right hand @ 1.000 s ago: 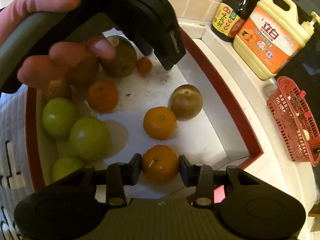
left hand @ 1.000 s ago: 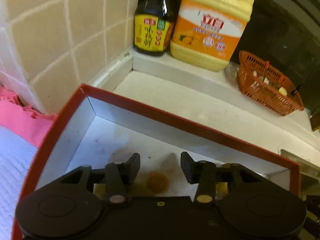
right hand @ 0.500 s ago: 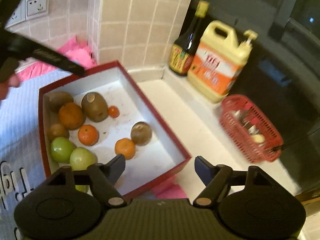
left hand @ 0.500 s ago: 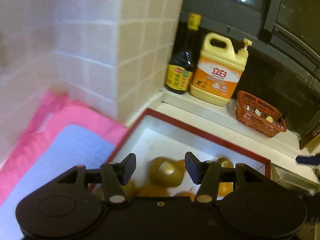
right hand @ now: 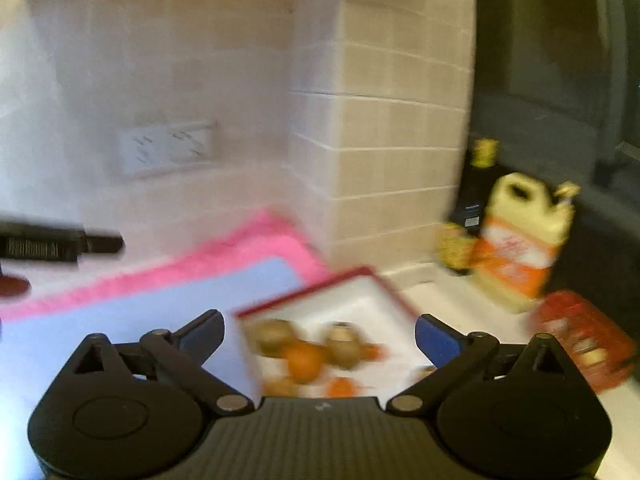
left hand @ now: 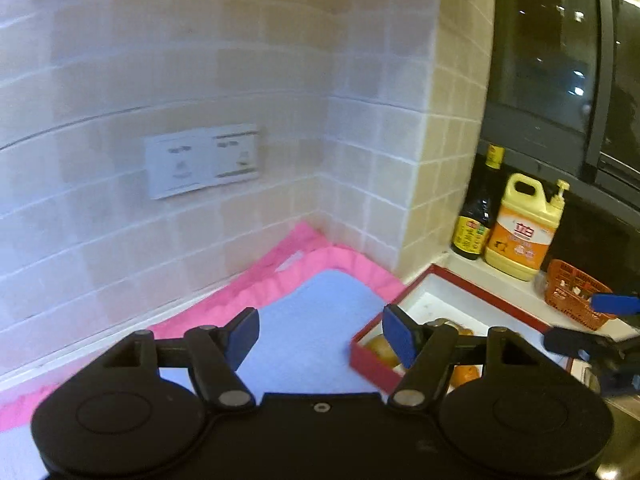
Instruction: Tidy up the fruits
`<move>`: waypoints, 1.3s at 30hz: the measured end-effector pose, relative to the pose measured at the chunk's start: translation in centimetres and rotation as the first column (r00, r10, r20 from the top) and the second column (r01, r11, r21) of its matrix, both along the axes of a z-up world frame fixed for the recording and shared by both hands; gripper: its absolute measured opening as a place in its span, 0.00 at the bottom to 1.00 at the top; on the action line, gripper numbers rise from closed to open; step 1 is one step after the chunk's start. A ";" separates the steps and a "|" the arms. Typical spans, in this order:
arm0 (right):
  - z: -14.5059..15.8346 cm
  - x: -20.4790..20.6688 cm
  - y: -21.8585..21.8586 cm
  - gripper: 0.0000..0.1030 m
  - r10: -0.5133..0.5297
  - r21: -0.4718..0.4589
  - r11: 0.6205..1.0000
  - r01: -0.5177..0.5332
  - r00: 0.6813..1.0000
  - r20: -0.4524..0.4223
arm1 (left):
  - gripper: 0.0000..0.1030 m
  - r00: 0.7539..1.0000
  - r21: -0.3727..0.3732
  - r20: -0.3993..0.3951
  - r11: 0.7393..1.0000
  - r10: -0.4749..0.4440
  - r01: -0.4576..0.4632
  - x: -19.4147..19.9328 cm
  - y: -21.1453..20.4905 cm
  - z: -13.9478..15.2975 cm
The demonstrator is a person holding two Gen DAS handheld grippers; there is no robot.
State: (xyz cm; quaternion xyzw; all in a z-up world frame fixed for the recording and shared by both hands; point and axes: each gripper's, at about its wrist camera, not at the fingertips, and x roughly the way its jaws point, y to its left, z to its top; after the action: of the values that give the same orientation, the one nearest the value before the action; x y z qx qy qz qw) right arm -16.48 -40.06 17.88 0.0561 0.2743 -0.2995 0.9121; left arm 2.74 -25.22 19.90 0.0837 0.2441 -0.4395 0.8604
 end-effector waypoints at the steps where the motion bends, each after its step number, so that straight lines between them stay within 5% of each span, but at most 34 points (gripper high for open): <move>1: -0.1 0.3 0.5 1.00 -0.028 -0.004 1.000 0.028 1.000 0.011 | 0.80 1.000 -0.002 -0.005 1.000 0.010 -0.010 -0.1 1.2 0.0; 5: -0.5 1.5 2.3 1.00 -0.195 -0.080 0.978 0.194 0.981 -0.008 | 0.80 0.995 -0.049 -0.089 0.998 0.039 -0.044 -0.2 4.5 -0.8; 8: -1.1 1.5 2.6 1.00 -0.283 -0.040 0.958 0.282 0.959 -0.021 | 0.80 0.996 -0.044 -0.072 0.998 0.050 -0.053 -1.1 5.2 -1.8; 12: -3.9 -0.3 3.3 1.00 -0.440 0.062 0.895 0.441 0.898 -0.020 | 0.80 0.998 0.002 -0.053 1.000 0.027 -0.027 -3.1 4.2 -3.9; 14: -5.8 -0.7 4.0 1.00 -0.500 0.012 0.864 0.503 0.862 -0.084 | 0.80 1.000 0.057 -0.031 0.998 0.005 -0.004 -4.2 3.1 -5.2; 23: -8.1 -3.3 4.9 1.00 -0.550 0.051 0.827 0.560 0.824 -0.135 | 0.80 0.996 0.193 0.031 0.978 -0.081 0.073 -7.0 0.4 -8.9; 32: -8.6 -3.6 4.9 1.00 -0.560 0.107 0.810 0.576 0.815 -0.148 | 0.80 0.992 0.219 0.031 0.969 -0.122 0.112 -6.5 -0.8 -9.0; 39: -8.7 -2.3 4.1 1.00 -0.517 0.112 0.835 0.539 0.837 -0.181 | 0.80 0.993 0.169 0.048 0.981 -0.105 0.095 -5.4 0.5 -8.3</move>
State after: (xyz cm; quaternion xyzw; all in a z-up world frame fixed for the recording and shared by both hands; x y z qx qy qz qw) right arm -18.75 -35.93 9.23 0.1802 0.3358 -0.5204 0.7641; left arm -2.67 -24.72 11.62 0.1797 0.2508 -0.4577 0.8339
